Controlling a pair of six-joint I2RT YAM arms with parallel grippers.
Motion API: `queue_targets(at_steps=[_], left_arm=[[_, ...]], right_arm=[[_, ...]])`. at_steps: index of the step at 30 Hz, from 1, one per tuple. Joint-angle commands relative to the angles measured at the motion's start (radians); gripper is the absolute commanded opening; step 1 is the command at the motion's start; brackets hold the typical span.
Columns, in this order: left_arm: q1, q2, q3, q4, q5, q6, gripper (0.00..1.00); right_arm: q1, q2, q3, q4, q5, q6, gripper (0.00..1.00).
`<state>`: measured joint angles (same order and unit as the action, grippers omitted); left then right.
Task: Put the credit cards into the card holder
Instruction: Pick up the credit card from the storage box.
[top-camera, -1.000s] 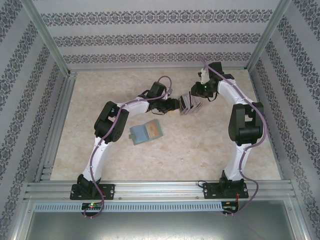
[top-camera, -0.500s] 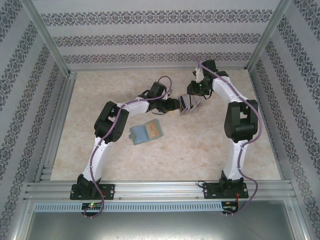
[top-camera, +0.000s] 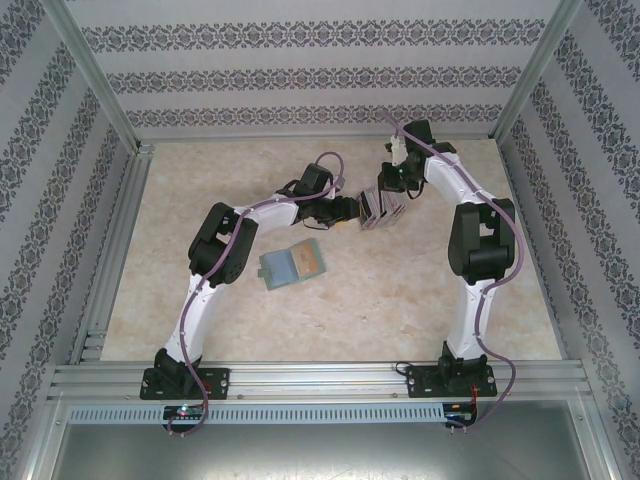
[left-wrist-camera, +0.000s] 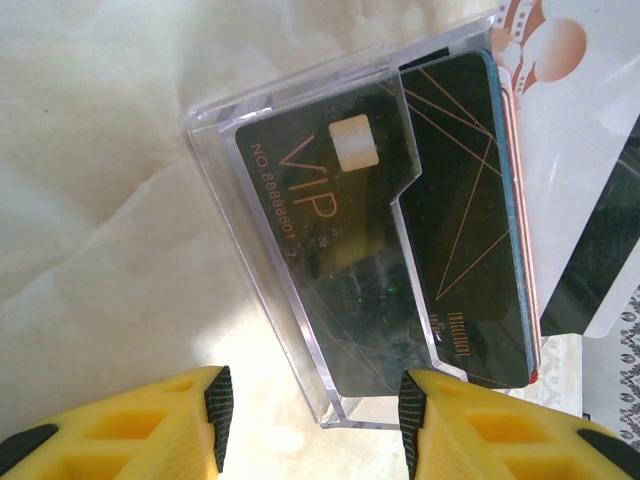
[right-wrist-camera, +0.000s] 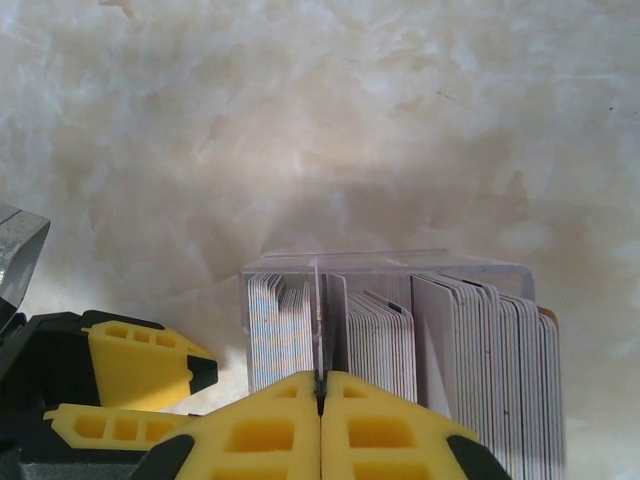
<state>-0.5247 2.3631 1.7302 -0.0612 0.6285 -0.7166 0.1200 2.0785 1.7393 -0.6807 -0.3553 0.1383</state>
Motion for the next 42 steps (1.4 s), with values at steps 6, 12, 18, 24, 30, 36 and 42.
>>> queue_targets(at_steps=[6, 12, 18, 24, 30, 36, 42], left_arm=[[-0.015, -0.051, -0.020, 0.003, 0.020, -0.005, 0.50], [-0.004, -0.150, -0.096, 0.079, 0.044, -0.040, 0.51], [0.041, -0.301, -0.298, 0.344, 0.151, -0.168, 0.53], [0.092, -0.385, -0.450, 0.593, 0.266, -0.313, 0.55], [0.094, -0.395, -0.451, 0.667, 0.326, -0.349, 0.53], [0.091, -0.382, -0.444, 0.686, 0.332, -0.375, 0.50], [0.081, -0.385, -0.443, 0.714, 0.348, -0.398, 0.38]], right_arm=[[-0.007, -0.121, 0.004, -0.022, -0.002, -0.009, 0.06], [-0.021, -0.246, -0.048, -0.006, -0.067, 0.012, 0.05], [-0.030, -0.348, -0.172, 0.048, -0.263, 0.058, 0.05], [-0.031, -0.411, -0.314, 0.151, -0.511, 0.138, 0.05], [-0.021, -0.417, -0.379, 0.255, -0.637, 0.215, 0.05], [-0.012, -0.404, -0.391, 0.317, -0.680, 0.259, 0.06], [-0.005, -0.372, -0.378, 0.332, -0.676, 0.269, 0.05]])
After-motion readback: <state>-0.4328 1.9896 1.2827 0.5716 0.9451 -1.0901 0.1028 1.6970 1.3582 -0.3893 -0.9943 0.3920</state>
